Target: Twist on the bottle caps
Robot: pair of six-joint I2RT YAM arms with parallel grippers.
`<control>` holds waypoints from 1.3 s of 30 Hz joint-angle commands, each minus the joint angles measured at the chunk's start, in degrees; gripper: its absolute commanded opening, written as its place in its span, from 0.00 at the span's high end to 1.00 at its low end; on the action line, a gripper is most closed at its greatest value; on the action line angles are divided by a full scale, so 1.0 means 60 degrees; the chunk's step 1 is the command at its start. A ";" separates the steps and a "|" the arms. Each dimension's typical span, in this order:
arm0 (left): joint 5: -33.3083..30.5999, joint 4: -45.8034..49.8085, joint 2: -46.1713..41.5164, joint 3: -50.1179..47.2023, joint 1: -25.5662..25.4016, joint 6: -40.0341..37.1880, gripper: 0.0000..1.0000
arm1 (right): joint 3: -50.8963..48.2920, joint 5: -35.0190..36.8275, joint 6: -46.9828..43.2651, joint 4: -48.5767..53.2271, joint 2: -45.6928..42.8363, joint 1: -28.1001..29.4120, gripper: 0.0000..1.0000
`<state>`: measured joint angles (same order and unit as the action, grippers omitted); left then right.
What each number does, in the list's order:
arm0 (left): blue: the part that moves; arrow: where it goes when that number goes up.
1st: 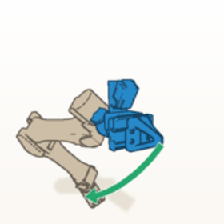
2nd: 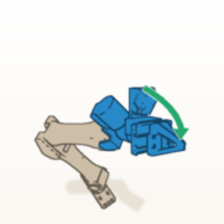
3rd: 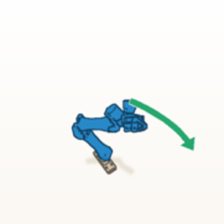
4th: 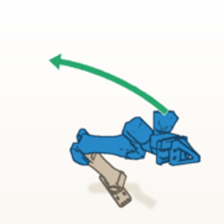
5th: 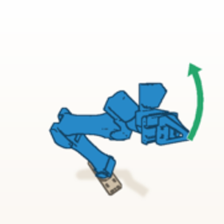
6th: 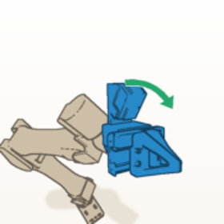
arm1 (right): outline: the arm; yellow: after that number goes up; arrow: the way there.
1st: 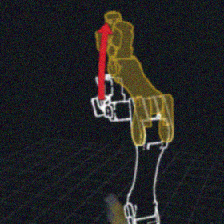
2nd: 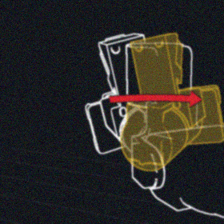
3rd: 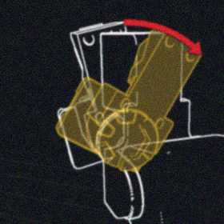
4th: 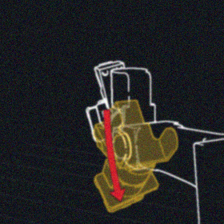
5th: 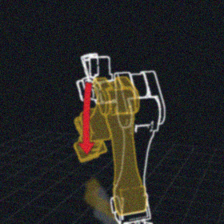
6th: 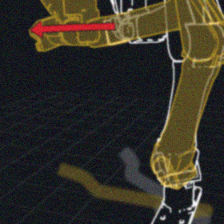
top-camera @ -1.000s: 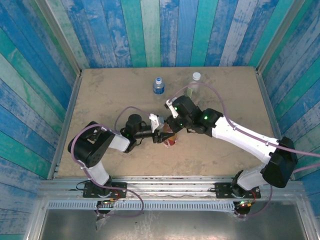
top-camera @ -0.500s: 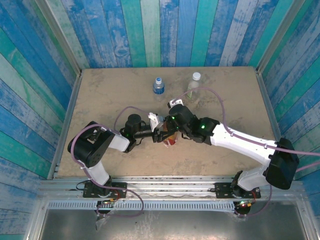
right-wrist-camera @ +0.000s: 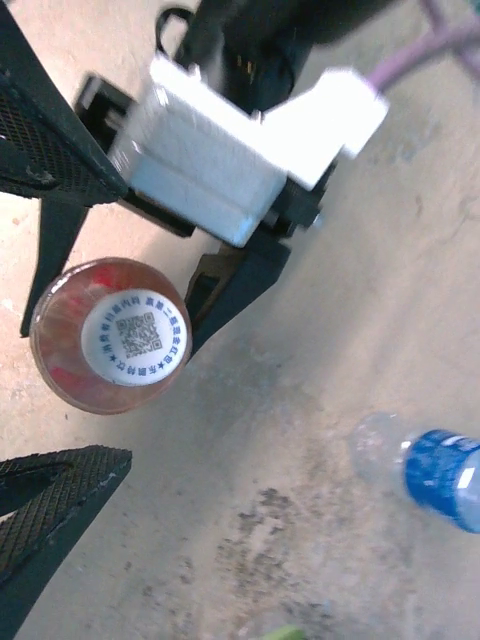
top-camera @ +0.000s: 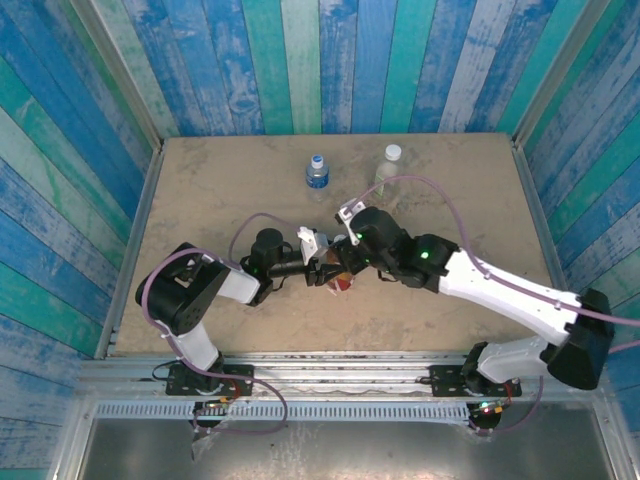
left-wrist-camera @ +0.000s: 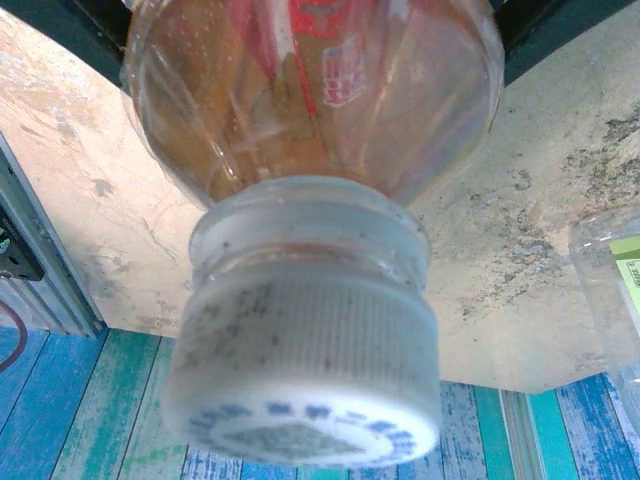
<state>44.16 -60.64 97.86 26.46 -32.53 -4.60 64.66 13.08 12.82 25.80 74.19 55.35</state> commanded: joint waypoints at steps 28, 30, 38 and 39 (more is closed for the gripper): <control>0.0814 0.1082 -0.0008 -0.0219 -0.0057 -0.0541 0.41 | 0.2949 -0.6348 -0.8437 0.3904 0.2134 -0.2589 0.48; 0.0787 0.1063 -0.0006 -0.0216 -0.0059 -0.0545 0.40 | 0.2912 -0.6357 -0.8449 0.3940 0.2193 -0.2653 0.49; 0.0522 0.0968 0.0019 -0.0260 -0.0056 -0.0526 0.30 | 0.2985 -0.6351 -0.8381 0.3961 0.2557 -0.2736 0.50; 0.0521 0.0959 0.0013 -0.0263 -0.0052 -0.0530 0.29 | 0.3004 -0.6372 -0.8364 0.3969 0.2578 -0.2736 0.50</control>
<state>47.75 -59.94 97.80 26.24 -32.53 -7.97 81.76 -24.12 -37.08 47.62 88.71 39.22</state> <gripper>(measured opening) 0.707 0.501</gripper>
